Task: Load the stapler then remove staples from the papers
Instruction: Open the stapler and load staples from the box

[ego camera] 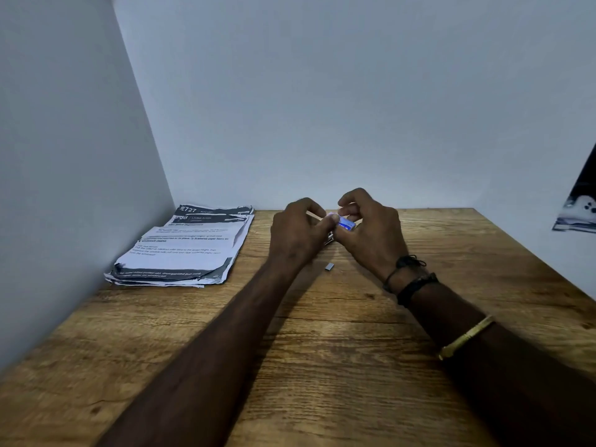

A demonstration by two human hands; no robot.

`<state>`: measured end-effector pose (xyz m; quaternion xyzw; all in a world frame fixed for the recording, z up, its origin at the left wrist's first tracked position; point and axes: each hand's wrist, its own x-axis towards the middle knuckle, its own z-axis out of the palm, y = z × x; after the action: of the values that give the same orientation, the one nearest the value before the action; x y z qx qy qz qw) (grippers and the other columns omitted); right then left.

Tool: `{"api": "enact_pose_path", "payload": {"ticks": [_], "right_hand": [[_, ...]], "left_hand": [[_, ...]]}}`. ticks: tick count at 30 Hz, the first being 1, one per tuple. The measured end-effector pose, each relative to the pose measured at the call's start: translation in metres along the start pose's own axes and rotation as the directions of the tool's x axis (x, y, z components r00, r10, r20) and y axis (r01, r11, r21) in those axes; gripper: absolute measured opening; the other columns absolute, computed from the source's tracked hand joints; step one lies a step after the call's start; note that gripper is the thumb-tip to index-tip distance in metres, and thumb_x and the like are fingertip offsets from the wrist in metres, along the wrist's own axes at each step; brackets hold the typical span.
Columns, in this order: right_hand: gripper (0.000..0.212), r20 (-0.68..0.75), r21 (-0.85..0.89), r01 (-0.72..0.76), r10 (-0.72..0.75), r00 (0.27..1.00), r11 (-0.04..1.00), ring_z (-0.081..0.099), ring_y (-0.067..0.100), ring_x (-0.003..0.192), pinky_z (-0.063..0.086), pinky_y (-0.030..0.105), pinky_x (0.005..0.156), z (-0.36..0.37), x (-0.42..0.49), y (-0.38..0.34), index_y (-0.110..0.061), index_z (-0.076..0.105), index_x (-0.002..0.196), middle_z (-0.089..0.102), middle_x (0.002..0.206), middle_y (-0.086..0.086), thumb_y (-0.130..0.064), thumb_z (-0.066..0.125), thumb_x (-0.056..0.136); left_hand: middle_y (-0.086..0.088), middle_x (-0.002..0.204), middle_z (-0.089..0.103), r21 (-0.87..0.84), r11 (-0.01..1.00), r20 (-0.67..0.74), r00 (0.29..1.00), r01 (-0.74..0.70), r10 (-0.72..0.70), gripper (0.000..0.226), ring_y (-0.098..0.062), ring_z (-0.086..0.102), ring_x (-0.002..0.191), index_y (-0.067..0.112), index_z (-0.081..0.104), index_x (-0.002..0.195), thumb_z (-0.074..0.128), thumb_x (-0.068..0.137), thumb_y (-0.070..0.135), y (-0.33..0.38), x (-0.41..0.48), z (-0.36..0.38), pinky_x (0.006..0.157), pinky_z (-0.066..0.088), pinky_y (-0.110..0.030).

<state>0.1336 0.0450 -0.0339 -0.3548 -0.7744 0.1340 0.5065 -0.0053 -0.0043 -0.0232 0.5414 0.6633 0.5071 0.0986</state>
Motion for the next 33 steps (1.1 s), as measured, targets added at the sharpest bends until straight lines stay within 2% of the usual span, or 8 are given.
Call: {"api": "enact_pose_path", "payload": {"ticks": [2, 4, 7, 11, 15, 19, 27, 33], "right_hand": [[0.028, -0.012, 0.038, 0.010, -0.010, 1.000, 0.999, 0.073, 0.017, 0.091, 0.059, 0.034, 0.074, 0.000, 0.000, -0.001, -0.017, 0.064, 0.104, 0.076, 0.094, 0.002, -0.023, 0.079, 0.082], [0.029, 0.002, 0.070, 0.025, -0.025, 1.000, 0.997, 0.072, 0.016, 0.097, 0.061, 0.035, 0.075, -0.001, 0.000, -0.001, -0.015, 0.065, 0.104, 0.075, 0.099, 0.003, -0.019, 0.080, 0.080], [0.033, 0.032, 0.114, 0.043, -0.047, 0.998, 0.993, 0.071, 0.014, 0.098, 0.063, 0.035, 0.073, -0.002, 0.000, -0.002, -0.013, 0.066, 0.106, 0.073, 0.100, 0.001, -0.010, 0.082, 0.077], [0.035, 0.044, 0.145, 0.071, -0.078, 0.996, 0.987, 0.071, 0.013, 0.099, 0.062, 0.023, 0.073, -0.002, 0.000, -0.001, -0.011, 0.069, 0.108, 0.073, 0.103, 0.002, -0.004, 0.082, 0.076], [0.032, 0.039, 0.174, 0.085, -0.093, 0.995, 0.981, 0.071, 0.014, 0.097, 0.062, 0.024, 0.074, -0.003, 0.000, -0.001, -0.010, 0.072, 0.106, 0.074, 0.103, 0.003, -0.003, 0.082, 0.076], [0.035, 0.042, 0.222, 0.063, -0.074, 0.996, 0.973, 0.072, 0.010, 0.092, 0.062, 0.018, 0.073, -0.002, 0.000, 0.000, -0.010, 0.074, 0.102, 0.074, 0.099, 0.002, -0.007, 0.089, 0.071], [0.032, 0.033, 0.120, 0.068, -0.073, 0.997, 0.990, 0.070, 0.014, 0.082, 0.062, 0.034, 0.072, -0.003, -0.001, 0.001, -0.015, 0.076, 0.095, 0.072, 0.093, -0.001, -0.013, 0.092, 0.067], [0.026, 0.008, 0.124, 0.082, -0.084, 0.996, 0.989, 0.070, 0.016, 0.077, 0.061, 0.023, 0.068, -0.003, -0.001, 0.000, -0.009, 0.078, 0.096, 0.072, 0.091, 0.006, -0.011, 0.089, 0.072]], "left_hand": [[-0.021, 0.087, 0.077, -0.286, 0.943, 0.063, 0.986, 0.168, -0.157, 0.029, -0.027, 0.077, 0.076, 0.005, 0.067, 0.094, 0.083, 0.082, 0.026, 0.000, -0.001, -0.001, 0.079, 0.063, -0.042], [-0.029, 0.091, 0.074, -0.516, 0.805, 0.144, 0.956, 0.293, -0.255, 0.029, -0.027, 0.075, 0.068, -0.001, 0.064, 0.093, 0.086, 0.079, 0.012, 0.000, -0.003, -0.004, 0.070, 0.063, -0.036], [-0.026, 0.082, 0.072, -0.619, 0.709, 0.185, 0.940, 0.338, -0.286, 0.028, -0.023, 0.073, 0.060, -0.004, 0.063, 0.094, 0.084, 0.077, 0.002, 0.000, -0.002, -0.010, 0.061, 0.063, -0.029], [-0.024, 0.076, 0.071, -0.624, 0.691, 0.210, 0.930, 0.364, -0.301, 0.031, -0.023, 0.071, 0.058, -0.002, 0.061, 0.094, 0.086, 0.076, 0.004, 0.000, 0.000, -0.014, 0.057, 0.063, -0.028], [-0.022, 0.072, 0.072, -0.610, 0.693, 0.228, 0.922, 0.385, -0.312, 0.038, -0.023, 0.071, 0.058, 0.002, 0.059, 0.098, 0.088, 0.075, 0.009, -0.001, 0.001, -0.014, 0.057, 0.062, -0.028], [-0.017, 0.068, 0.073, -0.606, 0.695, 0.222, 0.921, 0.387, -0.319, 0.027, -0.018, 0.070, 0.052, 0.001, 0.060, 0.089, 0.084, 0.079, 0.008, -0.002, 0.003, -0.015, 0.051, 0.059, -0.023], [-0.018, 0.070, 0.069, -0.538, 0.767, 0.134, 0.934, 0.350, -0.331, 0.017, -0.017, 0.063, 0.051, -0.001, 0.067, 0.083, 0.077, 0.088, 0.012, -0.006, 0.007, -0.016, 0.055, 0.060, -0.025], [-0.017, 0.069, 0.074, -0.587, 0.736, 0.187, 0.941, 0.337, -0.282, 0.028, -0.020, 0.070, 0.055, 0.004, 0.060, 0.091, 0.081, 0.085, 0.021, -0.003, 0.005, -0.014, 0.053, 0.060, -0.027]]}}
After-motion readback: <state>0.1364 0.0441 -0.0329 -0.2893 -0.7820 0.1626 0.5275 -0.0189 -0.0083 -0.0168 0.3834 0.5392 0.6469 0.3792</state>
